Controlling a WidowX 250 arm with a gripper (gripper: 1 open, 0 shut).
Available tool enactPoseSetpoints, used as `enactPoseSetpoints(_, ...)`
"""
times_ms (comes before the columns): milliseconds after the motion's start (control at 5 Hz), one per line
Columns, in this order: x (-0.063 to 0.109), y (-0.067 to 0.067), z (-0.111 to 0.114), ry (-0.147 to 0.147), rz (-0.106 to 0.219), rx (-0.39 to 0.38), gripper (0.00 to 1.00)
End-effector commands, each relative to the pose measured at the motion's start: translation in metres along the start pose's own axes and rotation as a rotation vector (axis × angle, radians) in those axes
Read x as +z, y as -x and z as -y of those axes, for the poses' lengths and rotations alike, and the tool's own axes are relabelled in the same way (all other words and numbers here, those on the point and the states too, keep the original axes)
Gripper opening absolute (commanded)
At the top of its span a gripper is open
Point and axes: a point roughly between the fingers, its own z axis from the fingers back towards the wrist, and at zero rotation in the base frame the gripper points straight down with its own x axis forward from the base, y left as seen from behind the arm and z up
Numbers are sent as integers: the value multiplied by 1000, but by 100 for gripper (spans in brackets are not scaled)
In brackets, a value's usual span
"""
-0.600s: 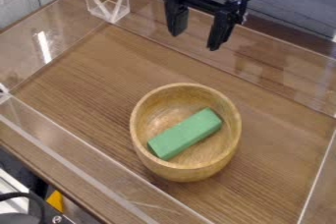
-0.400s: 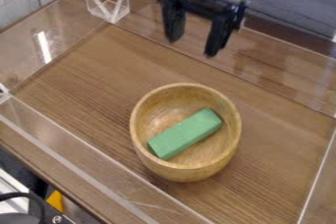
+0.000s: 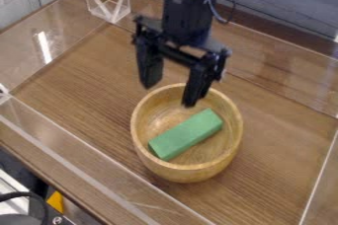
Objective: Remove the green block from inside the brown bowl and put it on the table
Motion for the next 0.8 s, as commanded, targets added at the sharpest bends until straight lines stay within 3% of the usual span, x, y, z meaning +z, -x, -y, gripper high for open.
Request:
enactPoseSetpoints(0,-6,18,12,-10,51,-25,100)
enactPoseSetpoints(400,-33,27,22,-43,124,-130,100)
enactPoseSetpoints(600,-50,18,14,-57,150,-155,100)
